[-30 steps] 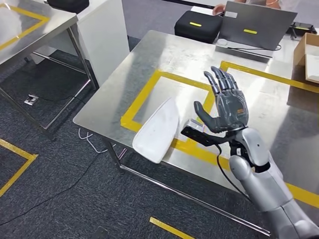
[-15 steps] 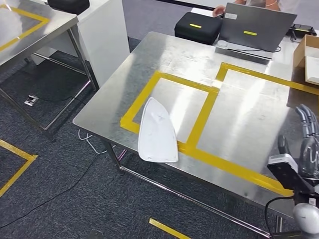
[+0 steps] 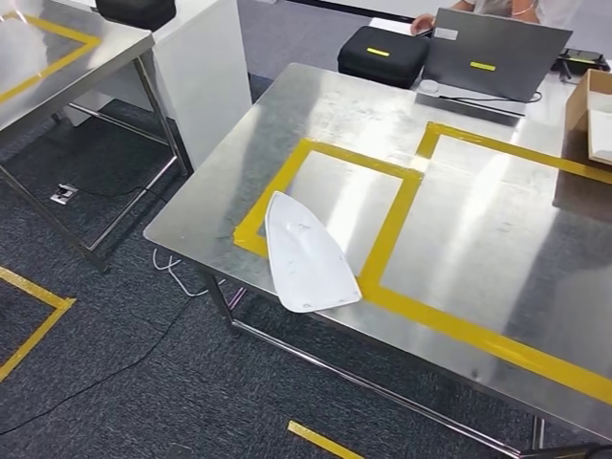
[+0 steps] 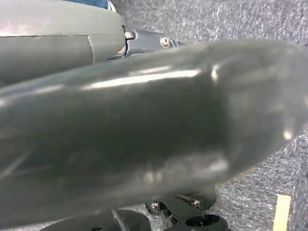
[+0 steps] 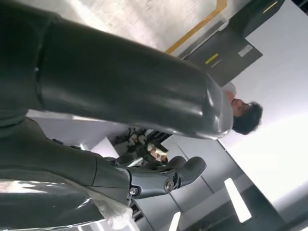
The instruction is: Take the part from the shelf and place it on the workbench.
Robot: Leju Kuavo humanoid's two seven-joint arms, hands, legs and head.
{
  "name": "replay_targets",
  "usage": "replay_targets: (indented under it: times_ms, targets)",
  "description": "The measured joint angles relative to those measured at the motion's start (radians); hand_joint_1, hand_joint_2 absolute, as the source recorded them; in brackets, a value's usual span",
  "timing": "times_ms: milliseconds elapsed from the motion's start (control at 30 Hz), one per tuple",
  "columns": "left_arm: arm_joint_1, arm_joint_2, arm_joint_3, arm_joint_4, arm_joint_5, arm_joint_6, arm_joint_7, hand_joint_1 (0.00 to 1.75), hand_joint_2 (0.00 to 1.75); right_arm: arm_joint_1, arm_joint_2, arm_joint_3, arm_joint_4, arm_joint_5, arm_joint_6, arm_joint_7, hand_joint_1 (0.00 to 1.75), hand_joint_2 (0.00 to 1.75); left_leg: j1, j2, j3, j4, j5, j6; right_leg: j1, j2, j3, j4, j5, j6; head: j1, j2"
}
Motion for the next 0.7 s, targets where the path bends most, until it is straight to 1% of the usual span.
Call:
replay_targets:
  times_ms: [33,67,100,133,167,200,233,267,300,333,367,400,433,467,500,533,567,600,633,667,700]
  targets:
    - [0.000,-0.001,0.003,0.000,0.002,0.002,-0.001,0.00,0.00,0.001,0.025,-0.047,-0.008,-0.019,0.043,-0.018,0.00,0.00,0.000,0.000,0.000,0.001,0.000,-0.004,-0.001,0.002,0.001,0.001,0.003,-0.008,-0.001,0.000]
    - [0.001,-0.001,0.005,0.000,0.004,0.003,-0.003,0.00,0.00,0.000,0.049,-0.093,-0.014,-0.032,0.079,-0.033,0.00,0.00,0.001,0.000,0.000,0.003,-0.003,-0.009,-0.001,0.002,0.001,0.001,0.004,-0.014,0.000,0.000]
    - [0.001,-0.002,0.007,0.000,0.005,0.005,-0.006,0.00,0.00,-0.005,0.069,-0.135,-0.018,-0.039,0.107,-0.044,0.00,0.00,0.002,0.001,-0.003,0.015,-0.014,-0.014,-0.002,0.002,0.002,0.000,0.006,-0.021,-0.001,0.000]
    - [0.000,-0.002,0.008,0.000,0.006,0.006,-0.009,0.00,0.00,-0.010,0.086,-0.173,-0.023,-0.042,0.128,-0.053,0.00,0.00,0.003,0.001,-0.015,0.046,-0.036,-0.019,-0.004,0.001,0.003,-0.001,0.007,-0.026,-0.001,0.000]
    - [0.000,-0.002,0.010,0.000,0.007,0.006,-0.011,0.00,0.00,-0.015,0.101,-0.206,-0.027,-0.042,0.144,-0.059,0.00,0.00,0.005,0.002,-0.034,0.096,-0.067,-0.023,-0.004,0.001,0.004,-0.002,0.007,-0.031,-0.002,0.000]
    - [0.001,-0.002,0.011,0.000,0.008,0.007,-0.013,0.00,0.00,-0.019,0.115,-0.235,-0.029,-0.040,0.156,-0.065,0.00,0.00,0.005,0.002,-0.061,0.162,-0.103,-0.026,-0.003,0.000,0.004,-0.002,0.006,-0.034,-0.002,0.000]
    - [0.001,-0.003,0.013,0.000,0.008,0.007,-0.014,0.00,0.00,-0.022,0.128,-0.260,-0.030,-0.038,0.165,-0.068,0.00,0.00,0.006,0.002,-0.088,0.228,-0.131,-0.028,-0.002,0.001,0.004,-0.001,0.006,-0.036,-0.002,0.000]
    - [0.001,-0.003,0.015,0.000,0.009,0.007,-0.014,0.00,0.00,-0.025,0.139,-0.281,-0.030,-0.036,0.171,-0.070,0.00,0.00,0.007,0.002,-0.105,0.273,-0.144,-0.028,-0.001,0.002,0.004,-0.001,0.005,-0.036,-0.002,0.000]
    - [0.001,-0.003,0.017,0.000,0.009,0.007,-0.014,0.00,0.00,-0.027,0.148,-0.298,-0.031,-0.035,0.175,-0.072,0.00,0.00,0.007,0.002,-0.108,0.284,-0.138,-0.026,0.000,0.004,0.005,-0.001,0.005,-0.036,-0.002,0.000]
    - [0.001,-0.003,0.019,0.000,0.010,0.007,-0.014,0.00,0.00,-0.029,0.155,-0.312,-0.032,-0.033,0.178,-0.073,0.00,0.00,0.006,0.002,-0.092,0.254,-0.113,-0.022,0.001,0.007,0.006,-0.001,0.005,-0.036,-0.002,0.000]
    - [0.001,-0.003,0.020,0.000,0.010,0.007,-0.014,0.00,0.00,-0.031,0.162,-0.324,-0.034,-0.030,0.182,-0.074,0.00,0.00,0.005,-0.001,-0.063,0.192,-0.078,-0.015,0.002,0.011,0.008,-0.001,0.005,-0.036,-0.002,0.000]
    - [0.001,-0.002,0.021,0.000,0.012,0.008,-0.013,0.00,0.00,-0.036,0.168,-0.334,-0.036,-0.026,0.186,-0.075,0.00,0.00,0.003,-0.009,-0.029,0.123,-0.048,-0.008,0.003,0.015,0.008,-0.001,0.005,-0.035,-0.002,0.000]
    - [0.001,-0.002,0.023,0.000,0.013,0.008,-0.012,0.00,0.00,-0.042,0.176,-0.342,-0.038,-0.022,0.192,-0.077,0.00,0.00,0.002,-0.016,-0.001,0.061,-0.027,-0.002,0.004,0.020,0.007,0.000,0.004,-0.033,-0.001,0.000]
    - [0.001,-0.002,0.024,0.000,0.014,0.008,-0.010,0.00,0.00,-0.047,0.184,-0.349,-0.039,-0.018,0.197,-0.079,0.00,0.00,0.000,-0.022,0.016,0.022,-0.019,0.002,0.005,0.024,0.004,0.001,0.005,-0.030,-0.001,0.000]
    - [0.000,-0.002,0.026,0.000,0.016,0.008,-0.008,0.00,0.00,-0.051,0.191,-0.355,-0.040,-0.014,0.201,-0.081,0.00,0.00,-0.001,-0.025,0.022,0.006,-0.021,0.003,0.004,0.027,0.001,0.001,0.006,-0.025,-0.001,0.000]
    - [0.000,-0.002,0.026,0.000,0.016,0.008,-0.006,0.00,0.00,-0.053,0.197,-0.360,-0.040,-0.011,0.204,-0.084,0.00,0.00,-0.002,-0.022,0.023,0.000,-0.021,0.004,0.003,0.030,-0.001,-0.001,0.008,-0.019,-0.001,0.000]
    - [0.000,-0.003,0.027,0.000,0.016,0.008,-0.003,0.00,0.00,-0.053,0.202,-0.365,-0.041,-0.008,0.206,-0.086,0.00,0.00,0.000,-0.019,0.024,-0.005,-0.018,0.007,0.002,0.032,-0.003,-0.003,0.008,-0.013,-0.001,0.000]
    - [-0.001,-0.003,0.027,0.000,0.017,0.009,-0.001,0.00,0.00,-0.054,0.207,-0.370,-0.042,-0.006,0.208,-0.088,0.00,0.00,0.001,-0.014,0.026,-0.012,-0.014,0.012,0.001,0.029,-0.007,0.002,0.002,-0.008,0.000,0.000]
    - [-0.001,-0.004,0.027,0.000,0.017,0.009,0.001,0.00,0.00,-0.058,0.212,-0.376,-0.043,-0.003,0.211,-0.091,0.00,0.00,0.004,-0.008,0.028,-0.018,-0.010,0.017,0.001,0.025,-0.019,0.024,-0.013,-0.003,0.002,0.000]
    - [-0.001,-0.004,0.028,0.000,0.017,0.010,0.003,0.00,0.00,-0.062,0.217,-0.381,-0.044,-0.001,0.214,-0.094,0.00,0.00,0.005,-0.002,0.029,-0.024,-0.008,0.021,0.001,0.018,-0.040,0.066,-0.039,0.000,0.004,0.000]
    - [-0.001,-0.004,0.028,0.000,0.017,0.010,0.004,0.00,0.00,-0.066,0.224,-0.385,-0.044,0.001,0.216,-0.097,0.00,0.00,0.004,0.003,0.029,-0.025,-0.007,0.024,0.002,0.012,-0.069,0.126,-0.070,0.003,0.005,0.000]
